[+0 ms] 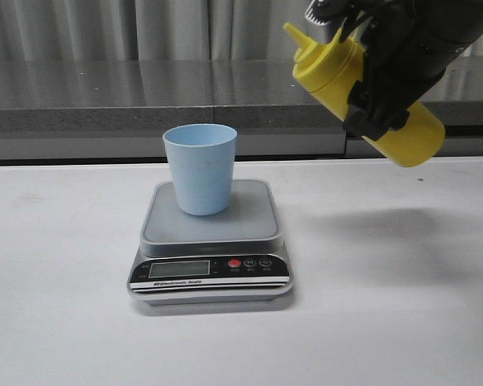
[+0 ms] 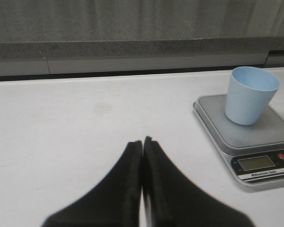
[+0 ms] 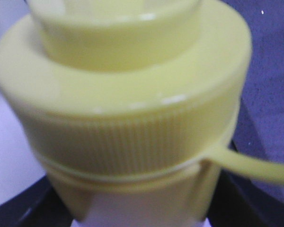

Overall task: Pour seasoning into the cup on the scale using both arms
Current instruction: 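Lift the yellow bottle with the right gripper and tilt it over the cup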

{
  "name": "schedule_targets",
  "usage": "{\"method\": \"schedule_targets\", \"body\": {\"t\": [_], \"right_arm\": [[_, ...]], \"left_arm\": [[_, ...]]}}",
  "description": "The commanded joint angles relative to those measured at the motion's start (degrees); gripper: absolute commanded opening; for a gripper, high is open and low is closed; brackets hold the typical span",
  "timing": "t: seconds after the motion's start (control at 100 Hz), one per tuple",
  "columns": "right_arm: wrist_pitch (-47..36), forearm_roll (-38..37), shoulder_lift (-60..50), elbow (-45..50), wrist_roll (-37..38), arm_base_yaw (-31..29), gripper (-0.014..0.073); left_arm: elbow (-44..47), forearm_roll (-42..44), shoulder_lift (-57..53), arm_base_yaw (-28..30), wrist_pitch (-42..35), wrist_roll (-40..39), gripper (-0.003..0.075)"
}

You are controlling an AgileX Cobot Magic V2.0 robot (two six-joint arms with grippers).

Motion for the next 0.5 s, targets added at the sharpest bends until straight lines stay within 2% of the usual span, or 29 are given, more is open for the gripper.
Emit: {"method": "schedule_targets", "body": {"t": [0.0, 0.26, 0.49], "right_arm": [[0.16, -5.15, -1.78, -2.98, -0.50, 1.72, -0.0060], [17.76, -12.79, 3.30, -11.16, -0.50, 7.69, -0.0060], [23.68, -24.28, 5.99, -12.53, -0.50, 12.16, -0.0060]], "left_arm": [[-1.61, -0.96, 0.67, 0.14, -4.47, -0.29, -0.0020], [-1.61, -0.96, 0.67, 0.14, -4.47, -0.29, -0.0020], [-1.61, -0.96, 0.67, 0.14, -4.47, -0.29, -0.0020]]}}
